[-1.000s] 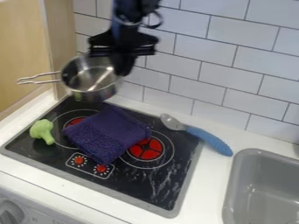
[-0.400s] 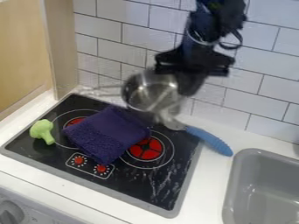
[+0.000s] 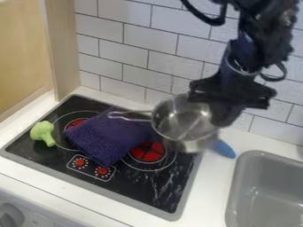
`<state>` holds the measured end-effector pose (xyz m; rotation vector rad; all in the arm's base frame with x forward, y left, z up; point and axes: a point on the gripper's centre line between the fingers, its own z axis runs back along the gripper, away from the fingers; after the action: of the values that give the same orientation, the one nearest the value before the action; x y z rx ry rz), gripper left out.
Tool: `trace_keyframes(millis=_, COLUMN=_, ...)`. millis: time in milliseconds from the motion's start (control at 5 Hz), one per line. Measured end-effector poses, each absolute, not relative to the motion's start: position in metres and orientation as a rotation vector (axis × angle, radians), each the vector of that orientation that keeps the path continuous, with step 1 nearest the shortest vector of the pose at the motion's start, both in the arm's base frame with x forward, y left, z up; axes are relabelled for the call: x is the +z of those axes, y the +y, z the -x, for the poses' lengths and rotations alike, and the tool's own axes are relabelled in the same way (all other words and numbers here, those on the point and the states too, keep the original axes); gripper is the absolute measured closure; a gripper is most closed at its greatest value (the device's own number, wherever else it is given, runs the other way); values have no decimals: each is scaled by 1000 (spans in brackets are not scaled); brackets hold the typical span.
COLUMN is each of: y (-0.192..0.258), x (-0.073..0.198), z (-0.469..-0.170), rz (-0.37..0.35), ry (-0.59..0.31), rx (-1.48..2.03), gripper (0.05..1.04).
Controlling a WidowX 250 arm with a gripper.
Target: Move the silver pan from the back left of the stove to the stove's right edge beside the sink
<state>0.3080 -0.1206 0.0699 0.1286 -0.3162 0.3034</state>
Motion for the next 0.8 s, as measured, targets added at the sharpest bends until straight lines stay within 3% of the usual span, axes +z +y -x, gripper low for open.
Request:
trace_keyframes(millis=400, y=-142, x=43, z=-297, rz=-132, ry=-254, rx=235, gripper=1026)
trace_keyframes(millis=800, y=-151, x=18, z=-293, rz=-179, ry=-187, rx=181, gripper=1026)
